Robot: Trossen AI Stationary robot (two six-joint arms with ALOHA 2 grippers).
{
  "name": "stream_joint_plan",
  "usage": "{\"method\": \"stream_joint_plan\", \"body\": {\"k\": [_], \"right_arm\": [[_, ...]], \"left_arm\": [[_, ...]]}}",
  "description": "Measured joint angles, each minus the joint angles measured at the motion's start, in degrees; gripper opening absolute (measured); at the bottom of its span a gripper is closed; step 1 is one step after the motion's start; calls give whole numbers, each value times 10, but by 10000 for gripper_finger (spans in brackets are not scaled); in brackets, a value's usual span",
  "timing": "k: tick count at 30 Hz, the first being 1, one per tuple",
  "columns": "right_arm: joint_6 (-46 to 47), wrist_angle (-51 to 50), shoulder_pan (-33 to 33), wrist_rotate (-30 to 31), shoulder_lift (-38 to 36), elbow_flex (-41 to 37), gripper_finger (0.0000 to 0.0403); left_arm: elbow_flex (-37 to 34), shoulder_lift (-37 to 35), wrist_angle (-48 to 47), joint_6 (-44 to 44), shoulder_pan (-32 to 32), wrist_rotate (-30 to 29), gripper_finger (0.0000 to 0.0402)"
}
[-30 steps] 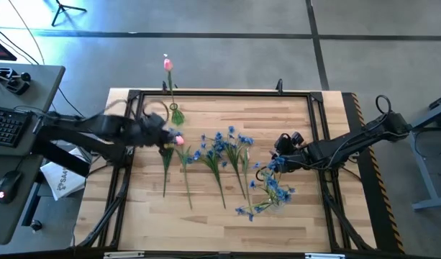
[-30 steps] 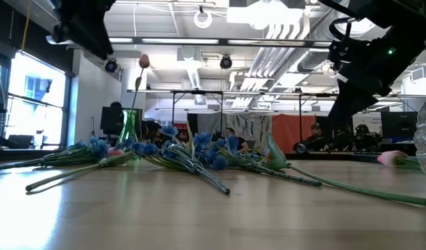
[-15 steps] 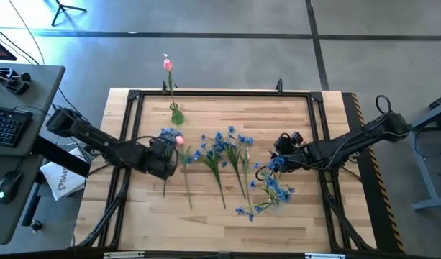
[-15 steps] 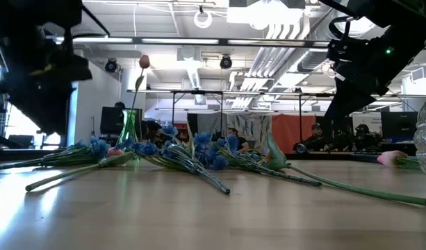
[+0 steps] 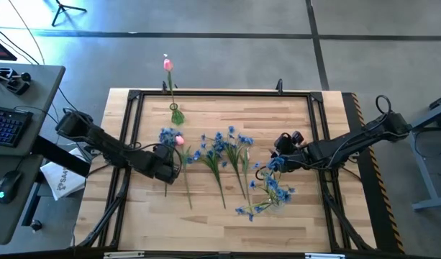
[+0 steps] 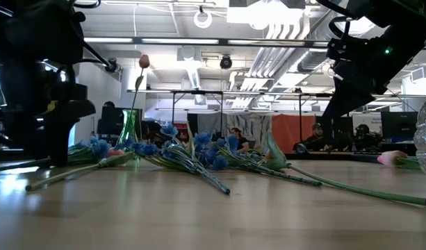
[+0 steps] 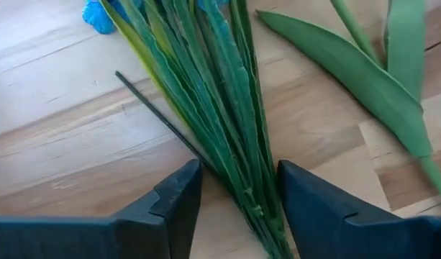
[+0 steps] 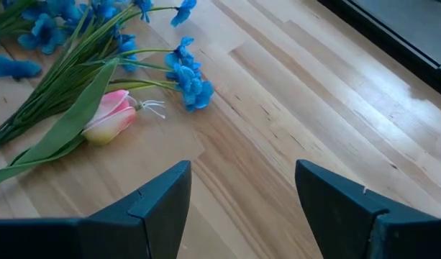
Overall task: Sort flowers into vase by color
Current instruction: Put the left blue flowers into the transparent vase
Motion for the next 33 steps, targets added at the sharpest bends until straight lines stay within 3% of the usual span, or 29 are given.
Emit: {"method": "stream_joint_plan", "body": {"k": [3, 9, 16, 20, 23, 28, 33], "right_arm": [[1, 3, 0, 0, 0, 0, 245], [-2, 12, 0, -11, 0, 0, 245], [-3, 4, -1, -10, 0, 0, 245], [-43, 21, -16, -16, 0, 0, 245], [-117, 42, -33, -26, 0, 0, 245], [-232, 89, -107, -97, -1, 0, 245], [-345, 168, -194, -151, -1, 0, 245]], "left_arm": [[0, 2, 3, 1, 0, 1, 129], [-3, -26, 3, 30, -3, -3, 15], [38, -122, -12, 87, -45, -109, 10], [74, -165, 40, 223, -70, -242, 4], [81, -178, 179, 380, -68, -305, 5], [81, -146, 457, 683, -27, -271, 2], [81, -84, 632, 863, 40, -236, 2]]}}
